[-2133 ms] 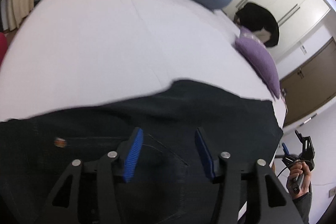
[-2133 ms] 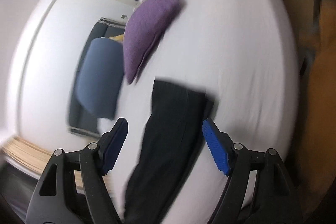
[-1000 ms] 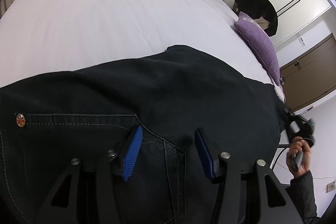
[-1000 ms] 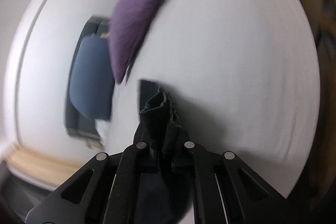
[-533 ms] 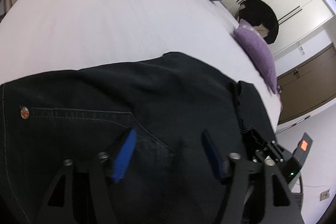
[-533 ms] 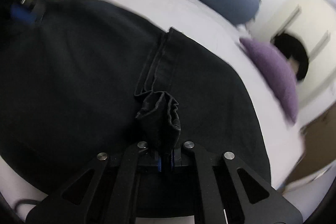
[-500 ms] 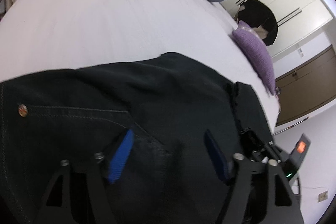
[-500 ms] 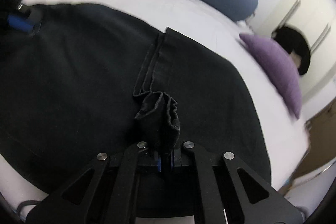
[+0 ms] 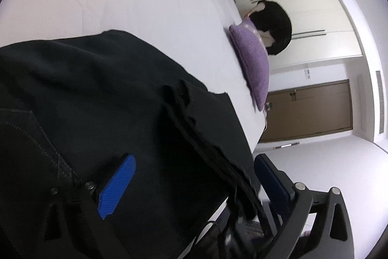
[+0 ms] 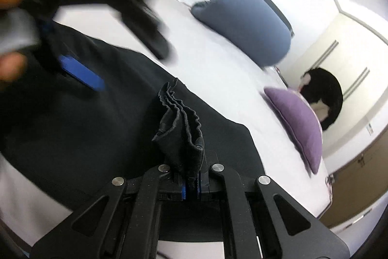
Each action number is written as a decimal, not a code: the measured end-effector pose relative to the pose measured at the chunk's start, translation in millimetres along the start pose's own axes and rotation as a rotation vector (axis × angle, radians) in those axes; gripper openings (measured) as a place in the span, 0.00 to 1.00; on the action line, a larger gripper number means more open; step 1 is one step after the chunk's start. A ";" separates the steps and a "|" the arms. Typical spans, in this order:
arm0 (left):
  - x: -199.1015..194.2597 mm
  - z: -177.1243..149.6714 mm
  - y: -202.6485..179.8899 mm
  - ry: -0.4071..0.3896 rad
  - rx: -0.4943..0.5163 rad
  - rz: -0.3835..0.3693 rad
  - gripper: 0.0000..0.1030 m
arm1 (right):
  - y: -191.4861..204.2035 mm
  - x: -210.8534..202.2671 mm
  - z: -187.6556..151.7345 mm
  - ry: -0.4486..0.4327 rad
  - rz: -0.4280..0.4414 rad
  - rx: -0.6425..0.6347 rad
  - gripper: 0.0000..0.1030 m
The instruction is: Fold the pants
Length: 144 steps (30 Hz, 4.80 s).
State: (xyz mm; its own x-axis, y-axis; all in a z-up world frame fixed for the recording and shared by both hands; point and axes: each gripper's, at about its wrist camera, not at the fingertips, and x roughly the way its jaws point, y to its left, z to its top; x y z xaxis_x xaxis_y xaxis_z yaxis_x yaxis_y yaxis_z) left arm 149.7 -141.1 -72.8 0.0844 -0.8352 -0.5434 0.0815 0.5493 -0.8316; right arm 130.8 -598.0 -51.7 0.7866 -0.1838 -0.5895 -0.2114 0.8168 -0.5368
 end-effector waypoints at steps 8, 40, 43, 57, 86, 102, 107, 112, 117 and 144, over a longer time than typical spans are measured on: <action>-0.2 14.0 1.3 0.100 0.091 0.095 0.13 | 37.9 -2.7 28.5 -0.041 0.075 -0.077 0.04; -18.6 -42.4 -30.2 -0.028 0.408 0.419 0.64 | -130.7 86.4 14.3 0.101 0.914 0.695 0.46; -1.1 -53.4 -17.4 -0.010 0.419 0.444 0.64 | -166.3 140.9 7.0 0.152 1.040 0.814 0.33; -6.2 -69.8 -11.3 -0.028 0.454 0.458 0.64 | -153.0 285.8 -38.4 0.386 1.287 0.900 0.31; -0.7 -84.0 -19.8 -0.049 0.497 0.516 0.64 | -173.4 159.6 -37.0 0.250 1.189 0.892 0.34; -5.1 -92.5 -13.8 -0.032 0.546 0.589 0.64 | -153.4 278.7 -45.3 0.399 0.958 1.238 0.00; -4.3 -91.9 -13.4 -0.033 0.544 0.594 0.64 | -184.5 229.6 -60.8 0.331 0.841 1.282 0.08; -0.1 -93.5 -16.1 -0.036 0.545 0.605 0.64 | -128.5 178.2 -54.1 0.290 1.148 1.213 0.08; 2.3 -95.1 -17.4 -0.033 0.550 0.611 0.64 | -84.5 170.5 -100.7 0.384 1.167 1.221 0.01; -114.5 -142.4 -5.4 -0.262 0.362 0.468 0.81 | -83.8 113.2 2.1 0.177 1.157 1.123 0.65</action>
State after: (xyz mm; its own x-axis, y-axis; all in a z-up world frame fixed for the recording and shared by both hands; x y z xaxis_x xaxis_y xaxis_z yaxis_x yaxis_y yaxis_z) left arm -1.8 -52.2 -22.3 0.4277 -0.4962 -0.7555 0.3030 0.8662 -0.3974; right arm 238.7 -686.1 -72.2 0.4269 0.7876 -0.4443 -0.0407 0.5076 0.8607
